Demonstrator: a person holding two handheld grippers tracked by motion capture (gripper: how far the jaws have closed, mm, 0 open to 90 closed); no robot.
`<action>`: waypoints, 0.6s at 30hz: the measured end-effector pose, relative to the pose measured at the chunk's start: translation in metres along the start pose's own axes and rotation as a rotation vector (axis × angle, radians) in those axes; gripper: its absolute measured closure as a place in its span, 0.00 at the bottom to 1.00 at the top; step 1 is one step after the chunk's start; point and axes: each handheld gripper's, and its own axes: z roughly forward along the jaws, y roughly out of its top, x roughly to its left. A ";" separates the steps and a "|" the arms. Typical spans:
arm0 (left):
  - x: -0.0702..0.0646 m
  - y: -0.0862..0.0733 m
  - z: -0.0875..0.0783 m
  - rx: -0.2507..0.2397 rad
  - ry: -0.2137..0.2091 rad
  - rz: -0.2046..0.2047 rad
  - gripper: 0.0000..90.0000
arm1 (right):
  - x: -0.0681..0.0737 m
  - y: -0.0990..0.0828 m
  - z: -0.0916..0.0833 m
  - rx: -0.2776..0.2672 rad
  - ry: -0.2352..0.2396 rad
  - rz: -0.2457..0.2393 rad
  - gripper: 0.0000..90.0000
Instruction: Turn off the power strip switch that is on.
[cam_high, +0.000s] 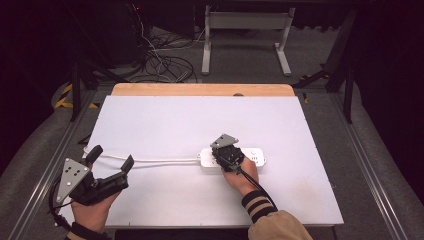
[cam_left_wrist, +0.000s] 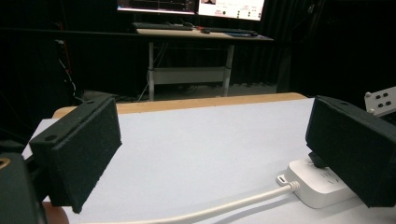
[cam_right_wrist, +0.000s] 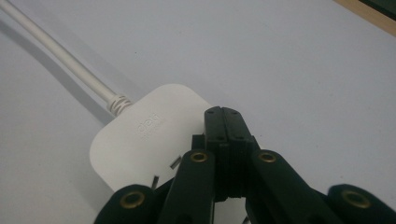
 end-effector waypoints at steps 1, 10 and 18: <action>0.000 0.000 0.000 0.000 -0.003 0.003 0.04 | 0.000 0.000 0.000 0.000 0.000 0.000 1.00; 0.000 0.000 -0.001 -0.005 0.004 -0.003 0.04 | 0.005 -0.001 -0.001 -0.001 -0.033 -0.039 1.00; 0.000 0.000 0.000 -0.003 0.000 -0.004 0.04 | -0.008 0.000 -0.001 -0.002 0.002 0.053 1.00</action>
